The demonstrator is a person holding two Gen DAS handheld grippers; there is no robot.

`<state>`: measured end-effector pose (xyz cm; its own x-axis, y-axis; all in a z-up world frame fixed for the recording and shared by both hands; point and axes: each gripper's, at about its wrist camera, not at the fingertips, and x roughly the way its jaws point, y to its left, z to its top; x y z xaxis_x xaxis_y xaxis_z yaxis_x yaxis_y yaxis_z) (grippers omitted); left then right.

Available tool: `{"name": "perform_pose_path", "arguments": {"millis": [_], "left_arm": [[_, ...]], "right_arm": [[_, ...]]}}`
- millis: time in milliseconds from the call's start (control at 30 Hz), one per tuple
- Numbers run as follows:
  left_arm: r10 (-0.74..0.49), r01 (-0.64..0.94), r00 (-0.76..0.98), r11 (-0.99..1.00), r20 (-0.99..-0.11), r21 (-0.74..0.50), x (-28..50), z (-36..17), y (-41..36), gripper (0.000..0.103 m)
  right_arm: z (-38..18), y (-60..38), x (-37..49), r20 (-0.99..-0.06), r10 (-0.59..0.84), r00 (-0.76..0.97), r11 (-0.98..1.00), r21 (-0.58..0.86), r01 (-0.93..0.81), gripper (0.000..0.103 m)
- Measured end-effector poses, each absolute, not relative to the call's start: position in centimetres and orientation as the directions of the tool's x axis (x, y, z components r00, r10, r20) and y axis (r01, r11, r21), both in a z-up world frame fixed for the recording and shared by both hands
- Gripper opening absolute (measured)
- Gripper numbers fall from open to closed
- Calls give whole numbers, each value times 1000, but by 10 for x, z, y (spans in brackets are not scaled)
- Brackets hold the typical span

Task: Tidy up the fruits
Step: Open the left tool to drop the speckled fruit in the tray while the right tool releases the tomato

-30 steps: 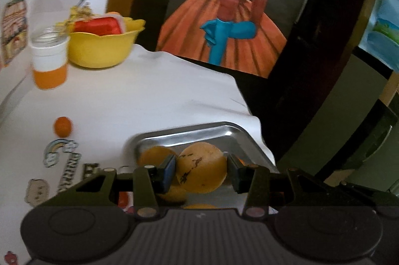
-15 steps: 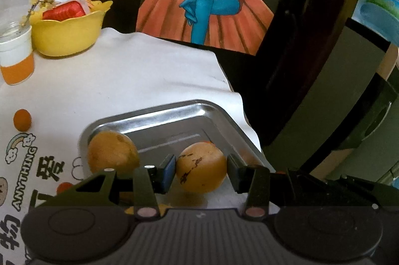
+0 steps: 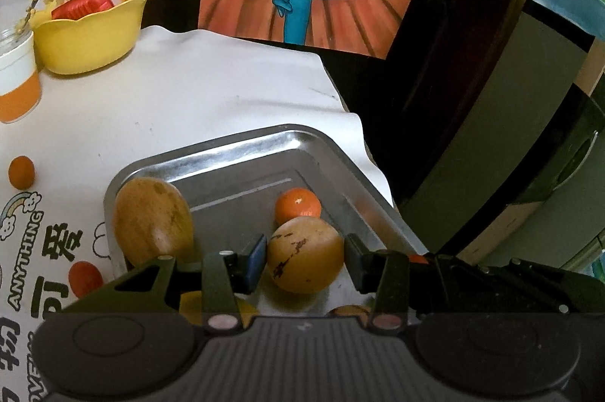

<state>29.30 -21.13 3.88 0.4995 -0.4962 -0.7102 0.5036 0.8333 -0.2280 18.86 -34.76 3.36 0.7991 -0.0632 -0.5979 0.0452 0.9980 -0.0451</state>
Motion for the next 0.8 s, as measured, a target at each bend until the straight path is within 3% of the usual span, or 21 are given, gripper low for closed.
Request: {"name": "perform_pose_path", "arguments": {"millis": [667, 800], "left_arm": [[-472, 509, 491, 838, -733, -199, 291, 38, -217, 50], [-481, 510, 498, 835, -722, -206, 289, 43, -216, 58]], "right_arm": [[32, -348, 189, -601, -60, 797, 998, -34, 49, 26], [34, -348, 187, -592, -67, 803, 998, -31, 60, 33]]}}
